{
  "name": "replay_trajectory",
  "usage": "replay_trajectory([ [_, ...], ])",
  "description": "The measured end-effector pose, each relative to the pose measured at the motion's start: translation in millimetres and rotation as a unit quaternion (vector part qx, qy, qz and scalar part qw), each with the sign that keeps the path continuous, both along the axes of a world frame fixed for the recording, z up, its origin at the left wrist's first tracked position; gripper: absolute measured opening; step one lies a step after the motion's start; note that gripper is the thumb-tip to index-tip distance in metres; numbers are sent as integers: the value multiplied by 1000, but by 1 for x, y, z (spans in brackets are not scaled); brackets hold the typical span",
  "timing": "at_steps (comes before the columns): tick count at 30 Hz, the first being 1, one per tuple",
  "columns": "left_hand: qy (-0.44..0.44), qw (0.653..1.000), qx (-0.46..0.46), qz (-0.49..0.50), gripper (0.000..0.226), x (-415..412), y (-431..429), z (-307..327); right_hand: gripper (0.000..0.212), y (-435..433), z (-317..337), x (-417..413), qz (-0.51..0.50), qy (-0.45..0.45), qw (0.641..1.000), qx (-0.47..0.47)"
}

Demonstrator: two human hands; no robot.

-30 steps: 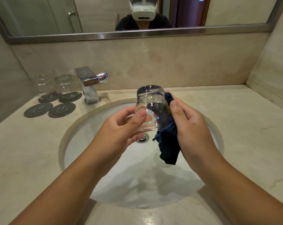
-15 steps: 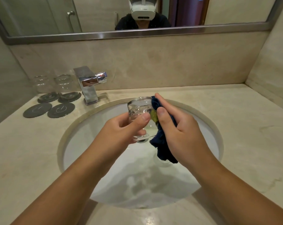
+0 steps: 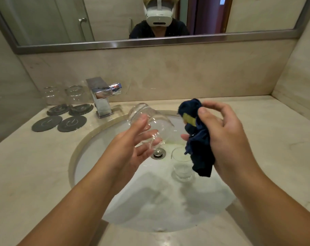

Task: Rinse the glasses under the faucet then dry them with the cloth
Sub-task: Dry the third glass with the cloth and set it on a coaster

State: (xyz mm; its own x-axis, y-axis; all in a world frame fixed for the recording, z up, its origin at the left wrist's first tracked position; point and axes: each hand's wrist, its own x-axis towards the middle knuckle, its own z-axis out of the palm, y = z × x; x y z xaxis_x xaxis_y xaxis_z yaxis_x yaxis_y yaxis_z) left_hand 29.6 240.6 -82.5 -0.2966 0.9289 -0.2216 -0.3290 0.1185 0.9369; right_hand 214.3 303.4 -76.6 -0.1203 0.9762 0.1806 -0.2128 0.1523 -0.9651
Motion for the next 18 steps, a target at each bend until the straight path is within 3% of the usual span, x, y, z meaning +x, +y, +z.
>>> replay_trajectory([
  [3,-34,998,1,44,75,-2,0,0,8,-5,7,4,37,60,997,-35],
  [5,-20,999,2,49,76,-2,0,-1,16,-11,6,1,69,54,996,-23],
  [12,-6,999,30,16,75,3,0,-3,25,-24,-4,-8,59,-131,981,133],
  [15,1,999,50,4,67,4,-1,-1,33,-29,-1,-9,124,-170,970,125],
  [18,29,997,72,-14,63,5,-3,-1,59,-34,5,-8,188,-199,956,103],
])
